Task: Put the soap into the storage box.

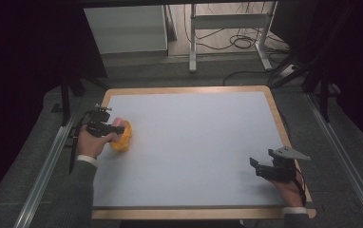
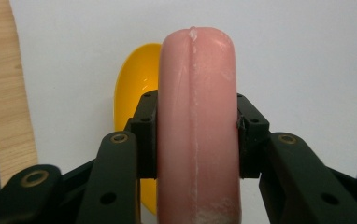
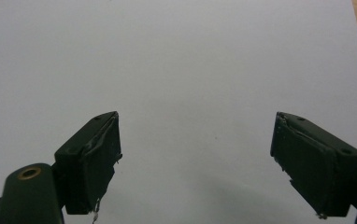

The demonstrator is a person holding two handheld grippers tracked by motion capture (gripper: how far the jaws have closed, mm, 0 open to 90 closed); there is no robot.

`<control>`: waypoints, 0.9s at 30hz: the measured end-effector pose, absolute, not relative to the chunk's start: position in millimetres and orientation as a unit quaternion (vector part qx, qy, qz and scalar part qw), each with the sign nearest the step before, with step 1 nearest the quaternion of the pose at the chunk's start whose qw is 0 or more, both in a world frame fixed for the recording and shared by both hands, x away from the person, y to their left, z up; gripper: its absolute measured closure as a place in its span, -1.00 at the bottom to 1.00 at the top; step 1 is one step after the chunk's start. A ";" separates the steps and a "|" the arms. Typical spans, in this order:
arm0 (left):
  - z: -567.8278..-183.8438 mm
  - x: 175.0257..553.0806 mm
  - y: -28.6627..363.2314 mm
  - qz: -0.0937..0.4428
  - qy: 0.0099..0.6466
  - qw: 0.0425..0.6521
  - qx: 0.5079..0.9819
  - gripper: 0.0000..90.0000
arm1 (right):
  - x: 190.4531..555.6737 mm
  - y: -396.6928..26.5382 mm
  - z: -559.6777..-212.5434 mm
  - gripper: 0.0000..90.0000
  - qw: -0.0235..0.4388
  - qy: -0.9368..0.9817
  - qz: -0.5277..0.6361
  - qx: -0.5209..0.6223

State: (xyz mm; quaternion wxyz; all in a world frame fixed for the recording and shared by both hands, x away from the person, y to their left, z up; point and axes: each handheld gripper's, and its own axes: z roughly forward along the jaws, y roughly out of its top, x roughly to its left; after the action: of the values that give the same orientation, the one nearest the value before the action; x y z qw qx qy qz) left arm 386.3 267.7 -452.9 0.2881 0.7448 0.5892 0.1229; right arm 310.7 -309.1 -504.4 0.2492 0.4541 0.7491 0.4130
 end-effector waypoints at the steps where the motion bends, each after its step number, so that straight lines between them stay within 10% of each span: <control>1: -454.4 387.5 267.4 0.124 0.589 0.287 0.745 0.33 | 310.7 -309.3 -504.5 -0.65 0.249 0.749 0.413 0.455; 27: -487.3 400.2 266.5 0.113 0.607 0.252 0.745 0.33 | 311.0 -307.6 -505.8 -0.65 0.250 0.752 0.407 0.453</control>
State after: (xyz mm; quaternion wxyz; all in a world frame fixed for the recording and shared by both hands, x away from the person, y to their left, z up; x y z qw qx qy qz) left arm 400.2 266.5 -487.3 0.2518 0.7451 0.6071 0.1131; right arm 311.0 -307.6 -505.8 0.2501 0.4534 0.7525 0.4070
